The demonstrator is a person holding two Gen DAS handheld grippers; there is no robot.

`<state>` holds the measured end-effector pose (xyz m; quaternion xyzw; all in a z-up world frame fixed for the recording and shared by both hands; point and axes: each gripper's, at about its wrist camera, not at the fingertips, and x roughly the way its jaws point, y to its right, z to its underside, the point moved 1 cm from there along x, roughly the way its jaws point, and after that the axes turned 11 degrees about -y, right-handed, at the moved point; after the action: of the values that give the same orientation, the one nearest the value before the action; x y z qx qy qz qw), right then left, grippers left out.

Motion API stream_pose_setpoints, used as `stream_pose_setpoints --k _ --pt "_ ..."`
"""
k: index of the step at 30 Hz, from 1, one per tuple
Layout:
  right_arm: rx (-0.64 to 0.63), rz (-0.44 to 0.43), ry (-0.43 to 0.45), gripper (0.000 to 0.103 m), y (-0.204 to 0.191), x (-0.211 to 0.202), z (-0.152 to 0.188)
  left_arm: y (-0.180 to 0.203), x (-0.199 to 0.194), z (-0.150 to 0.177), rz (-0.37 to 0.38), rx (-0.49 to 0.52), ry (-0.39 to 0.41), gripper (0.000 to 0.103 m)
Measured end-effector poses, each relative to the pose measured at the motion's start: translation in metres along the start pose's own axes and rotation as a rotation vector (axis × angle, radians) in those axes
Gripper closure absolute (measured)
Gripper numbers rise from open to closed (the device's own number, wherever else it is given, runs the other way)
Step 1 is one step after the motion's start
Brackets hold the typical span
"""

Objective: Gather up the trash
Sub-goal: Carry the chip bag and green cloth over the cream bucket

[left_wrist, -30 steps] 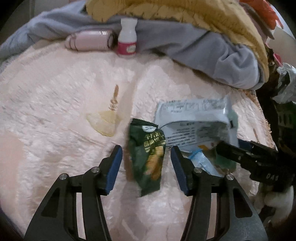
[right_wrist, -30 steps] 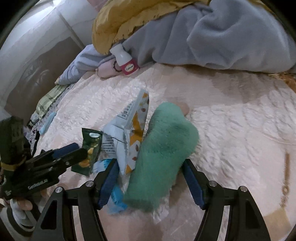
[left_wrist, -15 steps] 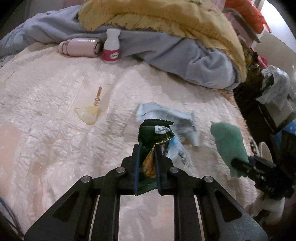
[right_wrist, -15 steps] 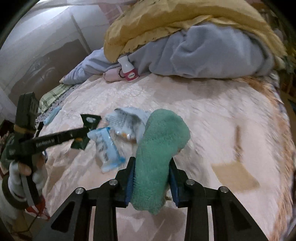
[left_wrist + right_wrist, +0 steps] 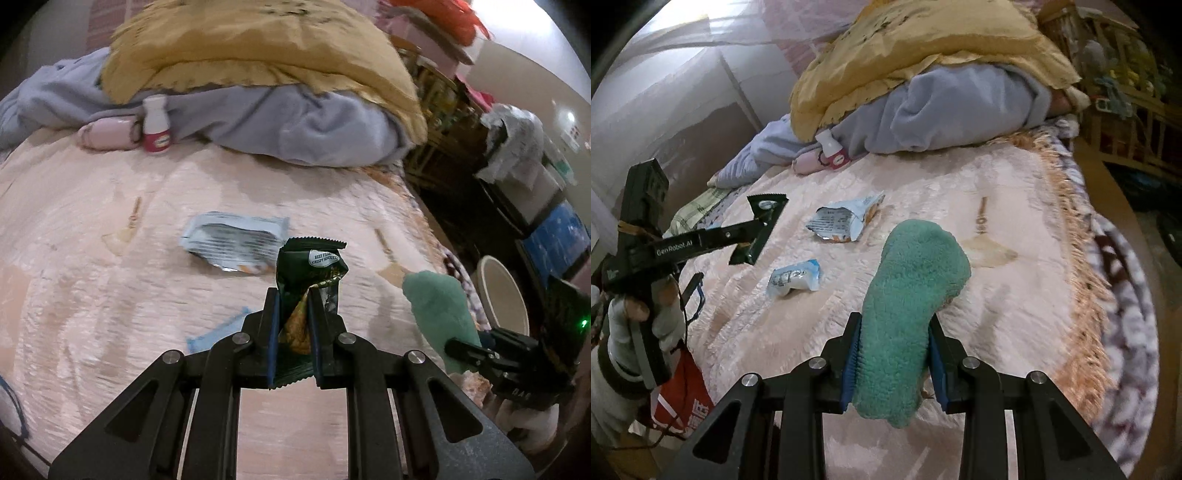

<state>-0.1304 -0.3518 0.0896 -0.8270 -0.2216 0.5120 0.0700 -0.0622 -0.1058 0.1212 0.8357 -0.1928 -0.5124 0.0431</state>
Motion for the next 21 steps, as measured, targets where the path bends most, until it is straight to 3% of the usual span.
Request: stream_pose_setpoints --k 21 --pt "0.085 0.108 0.106 0.071 0.058 -0.077 0.036 0.137 0.039 0.004 0.054 0.208 -0.05 0.091"
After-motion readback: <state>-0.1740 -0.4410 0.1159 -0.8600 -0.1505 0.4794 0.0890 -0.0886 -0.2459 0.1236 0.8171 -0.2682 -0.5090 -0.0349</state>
